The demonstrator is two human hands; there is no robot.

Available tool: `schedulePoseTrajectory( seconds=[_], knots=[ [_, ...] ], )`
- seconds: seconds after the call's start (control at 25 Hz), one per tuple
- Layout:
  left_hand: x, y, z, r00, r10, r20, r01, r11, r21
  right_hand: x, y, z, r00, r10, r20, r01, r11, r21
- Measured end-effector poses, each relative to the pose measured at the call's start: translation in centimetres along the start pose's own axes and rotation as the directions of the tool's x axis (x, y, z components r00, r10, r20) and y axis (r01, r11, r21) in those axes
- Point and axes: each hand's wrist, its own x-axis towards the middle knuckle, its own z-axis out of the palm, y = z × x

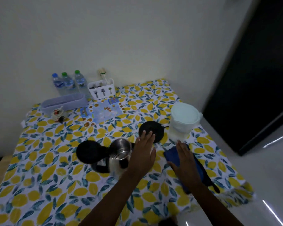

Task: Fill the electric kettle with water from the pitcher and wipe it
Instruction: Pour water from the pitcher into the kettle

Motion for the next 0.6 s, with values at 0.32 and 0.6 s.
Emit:
schedulePoseTrajectory(
  seconds=[0.32,0.6],
  knots=[
    [11.7,5.2,7.8,0.982,0.068,0.174,-0.076,0.996,0.045,6.3,10.7,-5.6,0.975,0.148,-0.165,-0.120,0.978,0.170],
    [19.0,7.2,11.1,0.981,0.006,0.192,-0.032,0.990,0.136,15.1,14.6,-8.4,0.969,0.184,-0.163,-0.123,0.937,0.327]
  ],
)
